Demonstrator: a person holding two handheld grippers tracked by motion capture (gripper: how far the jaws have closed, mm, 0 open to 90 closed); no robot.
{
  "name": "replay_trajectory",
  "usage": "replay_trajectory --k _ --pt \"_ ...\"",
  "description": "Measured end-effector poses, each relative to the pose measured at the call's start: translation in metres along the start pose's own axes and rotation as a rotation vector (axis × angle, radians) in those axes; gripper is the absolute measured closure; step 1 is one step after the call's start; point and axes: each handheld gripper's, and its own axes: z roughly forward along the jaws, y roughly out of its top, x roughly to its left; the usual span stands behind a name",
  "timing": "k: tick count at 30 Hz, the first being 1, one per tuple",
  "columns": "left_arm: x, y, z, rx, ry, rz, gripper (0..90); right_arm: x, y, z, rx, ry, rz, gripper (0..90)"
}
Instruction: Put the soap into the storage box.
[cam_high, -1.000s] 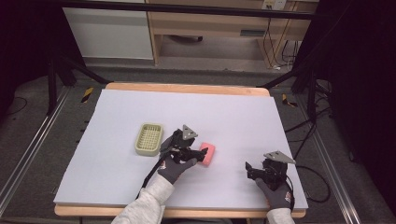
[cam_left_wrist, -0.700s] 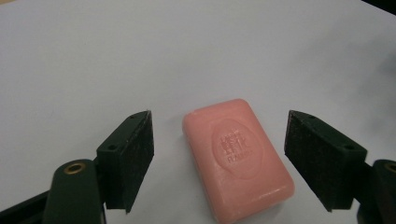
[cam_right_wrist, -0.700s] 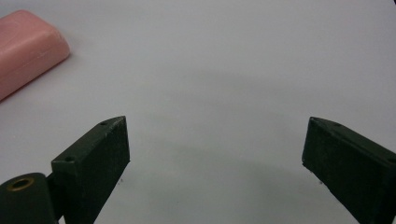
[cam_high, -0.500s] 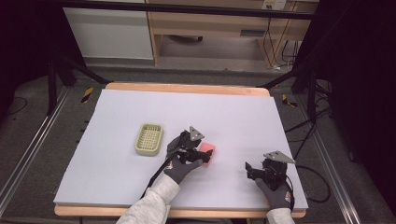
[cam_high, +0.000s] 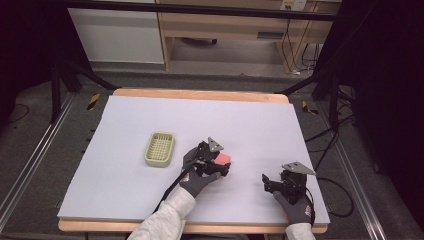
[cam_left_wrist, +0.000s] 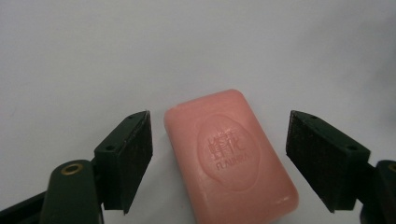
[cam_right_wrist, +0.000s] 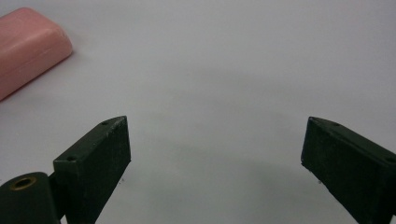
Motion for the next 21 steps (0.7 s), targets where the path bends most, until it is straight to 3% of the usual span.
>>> replay_trajectory --k 21 --pt "-0.004 -0.007 0.014 0.062 -0.007 -0.006 25.4 0.0 0.0 0.001 0.006 0.002 0.001 8.4"
